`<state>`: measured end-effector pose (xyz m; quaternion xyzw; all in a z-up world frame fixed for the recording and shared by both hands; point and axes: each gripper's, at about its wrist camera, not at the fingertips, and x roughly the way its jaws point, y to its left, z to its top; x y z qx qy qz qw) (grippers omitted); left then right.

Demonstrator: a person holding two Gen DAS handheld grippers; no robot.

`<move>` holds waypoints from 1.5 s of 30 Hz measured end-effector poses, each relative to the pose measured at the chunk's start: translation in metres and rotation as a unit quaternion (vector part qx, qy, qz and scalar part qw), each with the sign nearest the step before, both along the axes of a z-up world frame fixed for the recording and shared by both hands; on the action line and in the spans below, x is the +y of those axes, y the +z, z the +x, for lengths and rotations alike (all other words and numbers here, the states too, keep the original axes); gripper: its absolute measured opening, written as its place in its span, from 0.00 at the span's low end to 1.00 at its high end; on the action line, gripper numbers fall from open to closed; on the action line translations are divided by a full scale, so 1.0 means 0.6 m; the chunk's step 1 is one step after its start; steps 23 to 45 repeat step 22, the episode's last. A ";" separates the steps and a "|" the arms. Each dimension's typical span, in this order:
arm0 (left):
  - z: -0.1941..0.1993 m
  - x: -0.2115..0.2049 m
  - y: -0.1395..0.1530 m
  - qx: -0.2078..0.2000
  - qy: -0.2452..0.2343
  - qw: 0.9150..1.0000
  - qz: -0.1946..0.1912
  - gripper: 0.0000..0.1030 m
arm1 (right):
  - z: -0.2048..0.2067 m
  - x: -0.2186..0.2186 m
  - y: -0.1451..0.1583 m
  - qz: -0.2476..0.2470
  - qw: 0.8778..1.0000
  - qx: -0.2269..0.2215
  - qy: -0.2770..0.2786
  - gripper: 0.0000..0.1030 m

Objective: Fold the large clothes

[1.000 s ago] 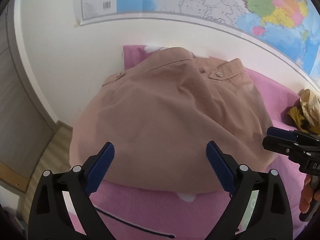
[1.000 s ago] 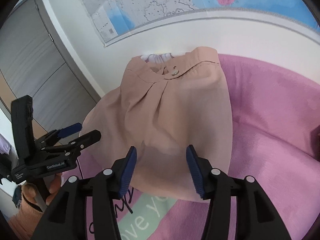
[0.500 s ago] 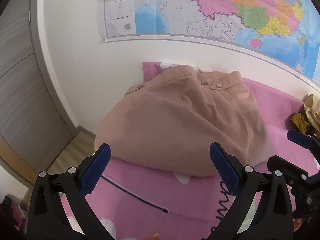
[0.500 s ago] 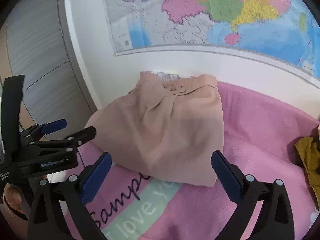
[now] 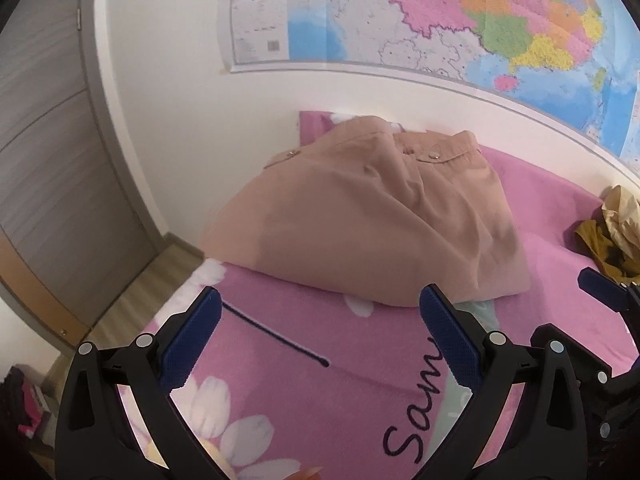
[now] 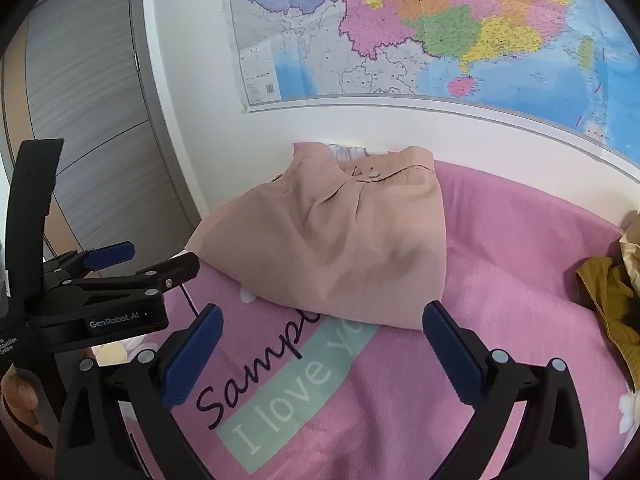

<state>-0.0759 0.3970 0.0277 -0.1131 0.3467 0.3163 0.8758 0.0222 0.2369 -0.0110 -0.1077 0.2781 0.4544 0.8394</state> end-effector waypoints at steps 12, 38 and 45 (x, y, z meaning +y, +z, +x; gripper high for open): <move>-0.042 -0.040 0.013 -0.010 -0.009 1.000 0.024 0.95 | -0.051 -0.018 -0.002 0.002 1.000 -0.008 0.011 0.94; -0.055 -0.074 0.016 -0.017 -0.032 0.999 0.013 0.95 | -0.070 -0.058 0.001 0.013 1.000 -0.011 -0.005 0.94; -0.055 -0.074 0.016 -0.017 -0.032 0.999 0.013 0.95 | -0.070 -0.058 0.001 0.013 1.000 -0.011 -0.005 0.94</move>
